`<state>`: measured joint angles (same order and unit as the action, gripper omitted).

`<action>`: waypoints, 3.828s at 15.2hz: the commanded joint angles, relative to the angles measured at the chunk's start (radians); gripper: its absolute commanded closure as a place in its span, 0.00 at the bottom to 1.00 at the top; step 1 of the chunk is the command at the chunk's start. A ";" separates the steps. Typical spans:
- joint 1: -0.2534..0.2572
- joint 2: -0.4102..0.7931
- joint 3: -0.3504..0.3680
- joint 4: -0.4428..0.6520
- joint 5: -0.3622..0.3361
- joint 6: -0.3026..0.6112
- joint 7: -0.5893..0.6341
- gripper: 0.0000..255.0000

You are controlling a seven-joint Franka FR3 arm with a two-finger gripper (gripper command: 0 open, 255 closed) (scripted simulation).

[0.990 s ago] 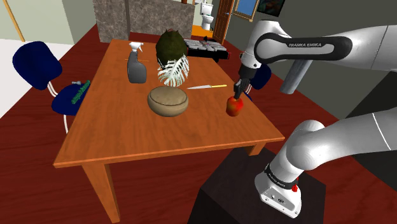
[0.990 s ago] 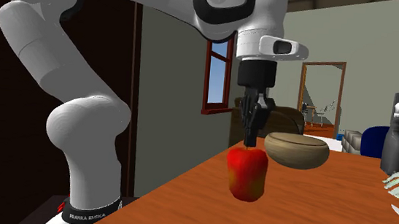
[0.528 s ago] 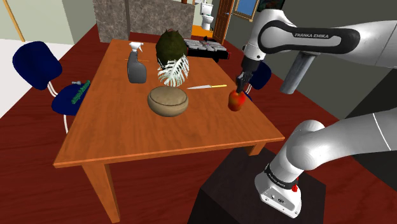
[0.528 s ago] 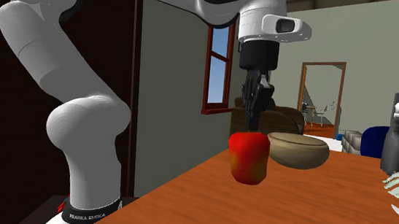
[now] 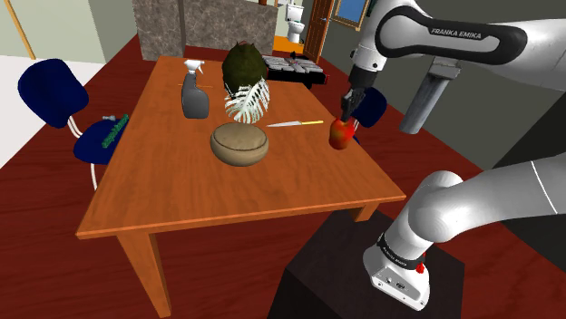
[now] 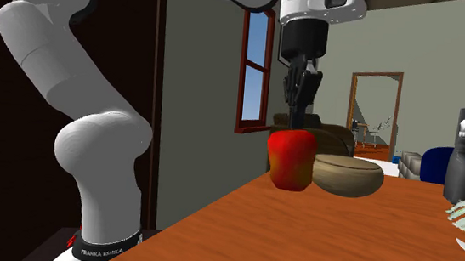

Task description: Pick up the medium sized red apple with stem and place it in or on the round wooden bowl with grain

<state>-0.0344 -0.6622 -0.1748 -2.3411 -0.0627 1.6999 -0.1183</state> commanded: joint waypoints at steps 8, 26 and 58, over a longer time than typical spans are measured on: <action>0.005 0.021 0.007 0.137 0.007 -0.115 0.001 1.00; 0.080 0.356 0.139 0.569 0.094 -0.212 0.180 1.00; 0.193 0.871 0.255 1.061 0.082 -0.182 0.405 1.00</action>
<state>0.1601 0.2196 0.0810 -1.2496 0.0182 1.4982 0.2880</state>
